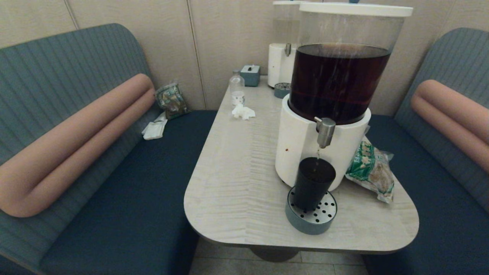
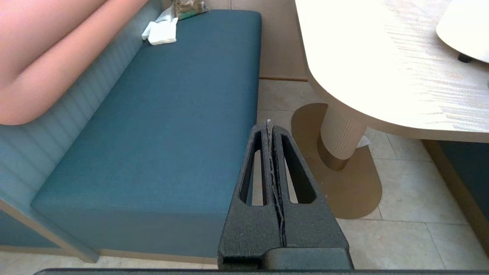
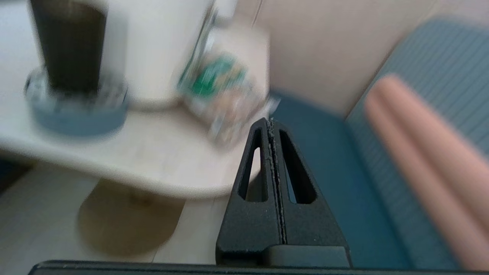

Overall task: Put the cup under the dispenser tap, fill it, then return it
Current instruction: Turn off the faucet

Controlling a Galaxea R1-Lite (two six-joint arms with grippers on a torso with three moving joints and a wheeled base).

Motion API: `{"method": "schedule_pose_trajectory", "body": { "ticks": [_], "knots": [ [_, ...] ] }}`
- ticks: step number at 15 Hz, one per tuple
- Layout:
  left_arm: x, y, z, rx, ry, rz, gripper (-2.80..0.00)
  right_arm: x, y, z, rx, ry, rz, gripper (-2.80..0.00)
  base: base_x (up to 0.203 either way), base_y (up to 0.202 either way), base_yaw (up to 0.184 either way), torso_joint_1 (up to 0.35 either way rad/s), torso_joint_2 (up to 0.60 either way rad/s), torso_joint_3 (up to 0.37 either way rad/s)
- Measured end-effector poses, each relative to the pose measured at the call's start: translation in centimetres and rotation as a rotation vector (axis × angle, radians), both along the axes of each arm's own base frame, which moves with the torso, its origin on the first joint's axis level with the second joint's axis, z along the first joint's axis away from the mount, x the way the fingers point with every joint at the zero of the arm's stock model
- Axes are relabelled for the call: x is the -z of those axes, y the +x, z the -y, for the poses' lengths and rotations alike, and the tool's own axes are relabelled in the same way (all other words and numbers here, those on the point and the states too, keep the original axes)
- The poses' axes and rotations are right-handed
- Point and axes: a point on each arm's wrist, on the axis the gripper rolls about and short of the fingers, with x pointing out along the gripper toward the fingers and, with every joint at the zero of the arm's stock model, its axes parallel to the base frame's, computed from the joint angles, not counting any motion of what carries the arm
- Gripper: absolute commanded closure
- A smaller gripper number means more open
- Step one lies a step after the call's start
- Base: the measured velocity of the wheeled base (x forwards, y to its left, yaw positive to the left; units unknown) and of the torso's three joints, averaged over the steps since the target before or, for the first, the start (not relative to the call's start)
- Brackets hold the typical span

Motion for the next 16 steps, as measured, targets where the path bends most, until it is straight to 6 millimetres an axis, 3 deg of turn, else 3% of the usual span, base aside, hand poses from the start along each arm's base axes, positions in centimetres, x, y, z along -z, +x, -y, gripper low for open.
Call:
{"method": "schedule_pose_trajectory", "body": {
  "ticks": [4,16],
  "knots": [
    [0.0,0.0,0.0,0.0,0.0,0.0,0.0,2.5,-0.6,0.0,-0.002,0.042,-0.143,0.0,0.0,0.0,0.0,0.0,0.0,0.0],
    [0.0,0.0,0.0,0.0,0.001,-0.001,0.0,3.3,-0.8,0.0,-0.031,0.225,-0.215,0.0,0.0,0.0,0.0,0.0,0.0,0.0]
  ]
}}
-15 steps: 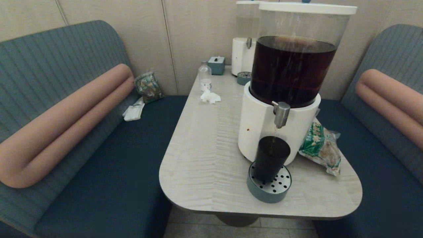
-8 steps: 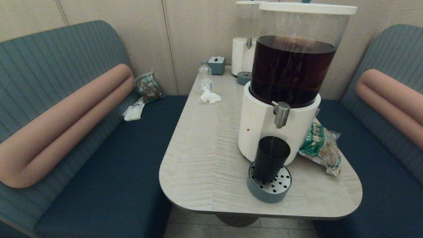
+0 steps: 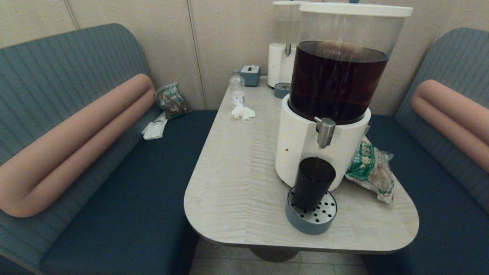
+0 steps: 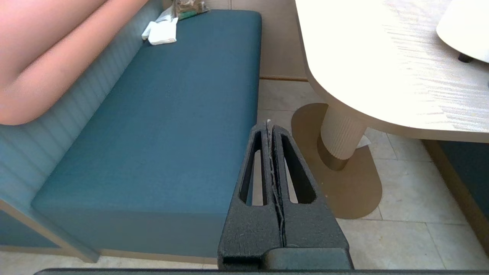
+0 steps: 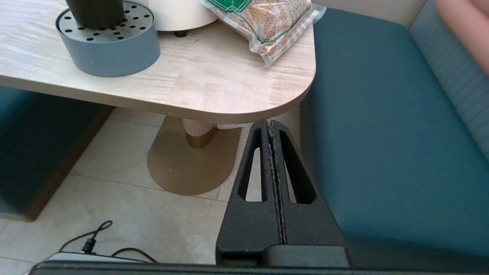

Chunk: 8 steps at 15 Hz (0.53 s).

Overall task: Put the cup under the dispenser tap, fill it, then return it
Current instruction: Turn off the faucet

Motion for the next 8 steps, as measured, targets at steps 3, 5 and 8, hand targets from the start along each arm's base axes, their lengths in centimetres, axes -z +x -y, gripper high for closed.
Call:
{"method": "schedule_pose_trajectory", "body": {
  "ticks": [3,5,8],
  "knots": [
    [0.0,0.0,0.0,0.001,0.013,-0.001,0.0,0.0,0.0,0.0,0.001,0.012,0.004,0.0,0.0,0.0,0.0,0.0,0.0,0.0],
    [0.0,0.0,0.0,0.003,0.016,-0.012,0.0,0.0,0.0,0.0,0.001,0.013,0.004,0.0,0.0,0.0,0.0,0.0,0.0,0.0],
    [-1.4,-0.4,0.0,0.02,0.027,0.029,0.0,0.0,0.0,0.0,0.001,0.013,0.004,0.0,0.0,0.0,0.0,0.0,0.0,0.0]
  ]
}}
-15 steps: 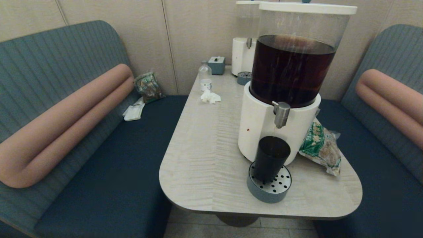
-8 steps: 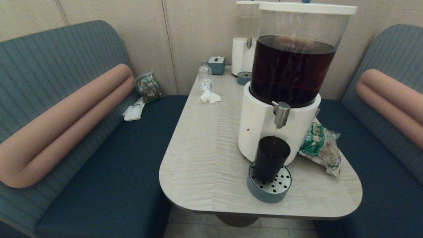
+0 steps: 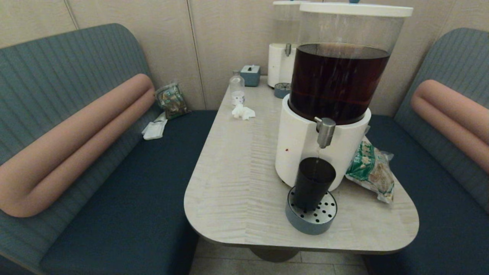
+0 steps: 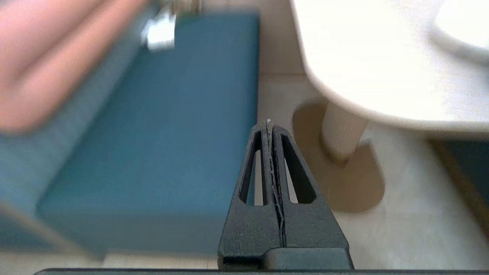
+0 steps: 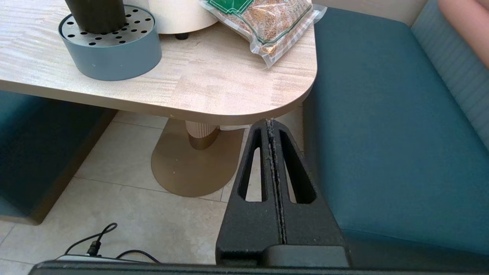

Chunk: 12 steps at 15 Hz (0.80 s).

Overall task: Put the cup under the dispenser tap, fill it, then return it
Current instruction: Turn off the faucet

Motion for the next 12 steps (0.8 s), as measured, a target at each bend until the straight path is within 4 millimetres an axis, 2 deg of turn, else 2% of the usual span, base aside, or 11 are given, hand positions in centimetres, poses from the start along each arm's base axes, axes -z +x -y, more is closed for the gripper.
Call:
{"method": "schedule_pose_trajectory", "body": {
  "ticks": [1,2,4,5,7,8,10,12],
  "knots": [
    [-1.6,-0.4,0.0,0.012,-0.009,0.034,0.0,0.0,0.0,0.0,0.0,0.0,0.0,0.0,0.0,0.0,0.0,0.0,0.0,0.0],
    [-4.3,-1.0,0.0,0.026,-0.027,0.093,0.0,0.0,0.0,0.0,0.0,0.0,0.0,0.0,0.0,0.0,0.0,0.0,0.0,0.0],
    [-11.2,-1.6,0.1,0.081,-0.098,0.195,0.0,0.0,0.0,0.0,0.0,-0.001,0.0,0.0,0.0,0.0,0.0,0.0,0.0,0.0],
    [-14.8,-1.3,0.1,0.122,-0.152,0.232,0.0,0.0,0.0,0.0,0.0,-0.001,0.0,0.0,0.0,0.0,0.0,0.0,0.0,0.0],
    [-21.5,1.5,0.4,0.263,-0.313,0.262,0.0,0.0,0.0,0.0,0.0,-0.001,0.0,0.0,0.0,0.0,0.0,0.0,0.0,0.0],
    [-23.8,3.4,0.6,0.362,-0.421,0.253,0.0,0.0,0.0,0.0,0.0,0.0,0.001,0.0,0.0,0.0,0.0,0.0,0.0,0.0],
    [-26.2,7.7,1.1,0.593,-0.688,0.201,0.0,0.0,0.0,0.0,0.0,0.0,0.001,0.0,0.0,0.0,0.0,0.0,0.0,0.0],
    [-26.2,13.0,1.5,0.786,-0.935,0.121,0.0,0.0,0.0,0.0,0.0,-0.001,0.001,0.0,0.0,0.0,0.0,0.0,0.0,0.0]
  ]
}}
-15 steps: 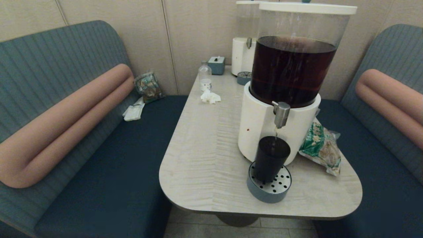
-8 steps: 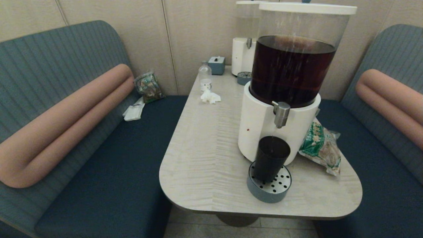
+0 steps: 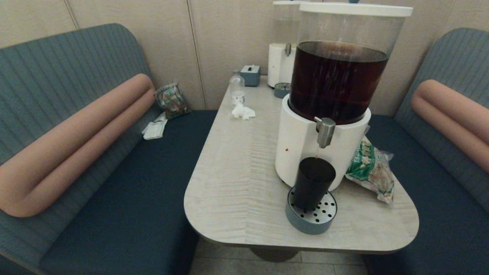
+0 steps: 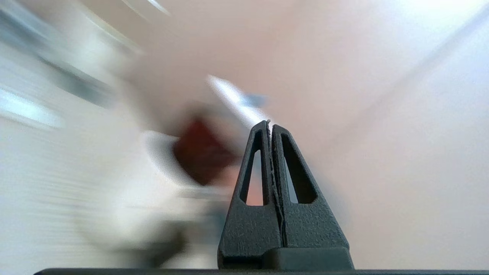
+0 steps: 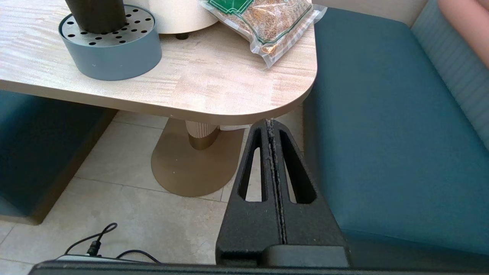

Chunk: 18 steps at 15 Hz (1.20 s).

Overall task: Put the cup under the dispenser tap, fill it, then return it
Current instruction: Turn off the faucet

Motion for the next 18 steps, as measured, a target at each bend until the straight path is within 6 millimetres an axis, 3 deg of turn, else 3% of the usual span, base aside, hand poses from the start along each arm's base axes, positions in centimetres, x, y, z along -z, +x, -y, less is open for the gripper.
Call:
{"method": "schedule_pose_trajectory", "body": {
  "ticks": [4,6,8,10,13,18],
  "knots": [
    [4.3,11.4,1.0,0.29,-0.176,-0.15,0.0,0.0,0.0,0.0,0.0,0.001,0.0,0.0,0.0,0.0,0.0,0.0,0.0,0.0],
    [7.3,15.8,2.4,0.359,-0.085,-0.143,0.0,0.0,0.0,0.0,0.0,0.001,0.0,0.0,0.0,0.0,0.0,0.0,0.0,0.0],
    [10.8,19.1,4.6,0.419,0.098,-0.087,0.0,0.0,0.0,0.0,0.0,0.001,0.0,0.0,0.0,0.0,0.0,0.0,0.0,0.0],
    [13.5,21.2,7.3,0.49,0.227,-0.028,0.0,0.0,0.0,0.0,0.0,0.001,0.0,0.0,0.0,0.0,0.0,0.0,0.0,0.0],
    [15.5,23.0,10.1,0.525,0.298,0.037,0.0,0.0,0.0,0.0,-0.001,0.001,0.0,0.0,0.0,0.0,0.0,0.0,0.0,0.0],
    [17.7,23.8,12.0,0.442,0.514,0.142,0.0,0.0,0.0,0.0,0.0,0.001,0.0,0.0,0.0,0.0,0.0,0.0,0.0,0.0]
  ]
}}
